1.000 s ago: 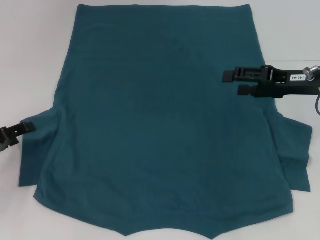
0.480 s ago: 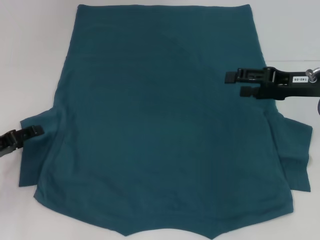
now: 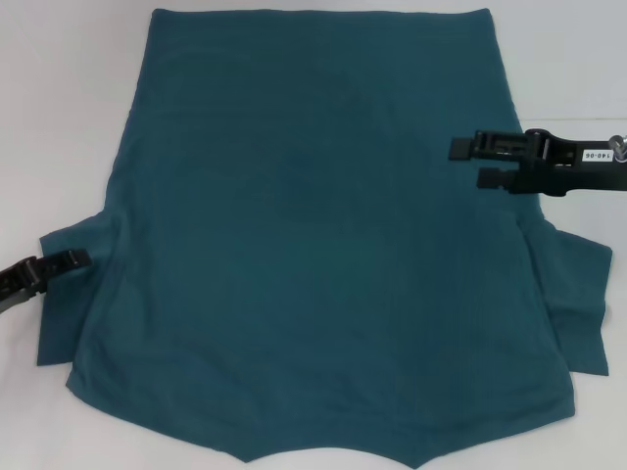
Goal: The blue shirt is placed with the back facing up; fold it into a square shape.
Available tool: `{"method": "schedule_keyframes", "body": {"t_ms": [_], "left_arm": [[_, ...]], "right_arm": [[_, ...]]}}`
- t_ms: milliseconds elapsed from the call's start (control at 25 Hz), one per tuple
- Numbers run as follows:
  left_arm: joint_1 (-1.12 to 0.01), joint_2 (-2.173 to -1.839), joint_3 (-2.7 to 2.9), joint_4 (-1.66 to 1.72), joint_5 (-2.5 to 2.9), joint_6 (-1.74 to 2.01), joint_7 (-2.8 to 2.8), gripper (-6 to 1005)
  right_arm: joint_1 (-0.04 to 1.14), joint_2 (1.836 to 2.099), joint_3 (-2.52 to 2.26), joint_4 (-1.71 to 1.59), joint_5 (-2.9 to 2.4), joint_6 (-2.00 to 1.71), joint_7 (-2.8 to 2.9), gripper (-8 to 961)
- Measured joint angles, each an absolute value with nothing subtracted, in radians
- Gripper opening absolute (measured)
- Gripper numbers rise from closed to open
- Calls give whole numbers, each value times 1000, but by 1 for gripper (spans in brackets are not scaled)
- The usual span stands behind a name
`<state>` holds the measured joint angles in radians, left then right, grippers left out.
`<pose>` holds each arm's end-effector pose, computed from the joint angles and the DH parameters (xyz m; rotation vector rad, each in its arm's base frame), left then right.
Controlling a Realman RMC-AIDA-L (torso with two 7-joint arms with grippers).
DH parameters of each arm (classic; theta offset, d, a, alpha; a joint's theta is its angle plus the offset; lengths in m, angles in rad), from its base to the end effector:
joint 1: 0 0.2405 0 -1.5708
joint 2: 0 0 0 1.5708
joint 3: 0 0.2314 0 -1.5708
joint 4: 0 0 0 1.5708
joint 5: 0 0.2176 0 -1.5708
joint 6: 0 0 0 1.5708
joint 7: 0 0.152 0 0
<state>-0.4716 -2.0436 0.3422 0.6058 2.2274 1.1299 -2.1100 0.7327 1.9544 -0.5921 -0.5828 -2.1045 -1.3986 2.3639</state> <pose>-0.3653 0.3360 0.0521 -1.7360 -1.7081 -0.6455 0.2270 0.4011 0.0496 -2.2280 1.7513 0.7622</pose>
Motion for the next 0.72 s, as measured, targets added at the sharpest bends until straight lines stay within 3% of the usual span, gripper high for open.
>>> {"method": "schedule_keyframes", "body": {"t_ms": [160, 280, 720], "left_arm": [[-476, -2043, 343, 606, 2227, 1126, -2110, 791], [-477, -2043, 353, 609, 2227, 1122, -2107, 718], [-476, -2044, 365, 612, 2227, 1102, -2108, 217]], "right_arm": [[733, 1953, -587, -583, -2105, -1401, 2364, 900], [732, 1952, -579, -583, -2105, -1404, 2364, 899], [726, 1948, -571, -583, -2105, -1412, 2364, 894]]}}
